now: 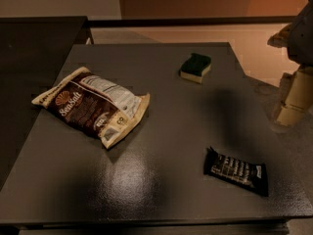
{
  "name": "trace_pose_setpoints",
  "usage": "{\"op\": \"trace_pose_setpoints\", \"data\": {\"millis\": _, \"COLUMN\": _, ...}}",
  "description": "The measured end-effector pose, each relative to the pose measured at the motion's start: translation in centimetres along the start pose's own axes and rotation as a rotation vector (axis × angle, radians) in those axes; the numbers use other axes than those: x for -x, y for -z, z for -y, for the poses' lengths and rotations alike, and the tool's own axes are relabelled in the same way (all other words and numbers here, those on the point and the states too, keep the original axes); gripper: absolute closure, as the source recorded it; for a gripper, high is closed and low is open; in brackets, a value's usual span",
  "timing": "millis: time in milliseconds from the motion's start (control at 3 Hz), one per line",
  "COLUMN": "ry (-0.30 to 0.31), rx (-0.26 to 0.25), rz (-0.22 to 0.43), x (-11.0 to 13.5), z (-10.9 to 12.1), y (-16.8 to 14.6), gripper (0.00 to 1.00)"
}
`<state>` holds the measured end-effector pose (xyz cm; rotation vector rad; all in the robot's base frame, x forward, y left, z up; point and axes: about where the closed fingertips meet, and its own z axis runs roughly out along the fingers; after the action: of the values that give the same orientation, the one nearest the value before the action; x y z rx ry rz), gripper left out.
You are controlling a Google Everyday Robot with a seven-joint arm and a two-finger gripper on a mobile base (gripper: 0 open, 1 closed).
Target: Move sponge near rxbar chocolate
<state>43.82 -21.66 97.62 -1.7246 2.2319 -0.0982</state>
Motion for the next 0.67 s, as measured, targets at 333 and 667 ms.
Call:
{"op": "trace_pose_setpoints", "data": {"millis": 333, "ry": -0.001, "rx": -0.003, "rz": 0.003, "x": 0.1, "z": 0.1, "y": 0.0, "gripper": 0.00}}
{"op": "trace_pose_setpoints", "data": {"millis": 667, "ry": -0.039, "rx": -0.014, "rz": 0.059, "x": 1.2, "z": 2.2, "y": -1.0, "gripper": 0.00}}
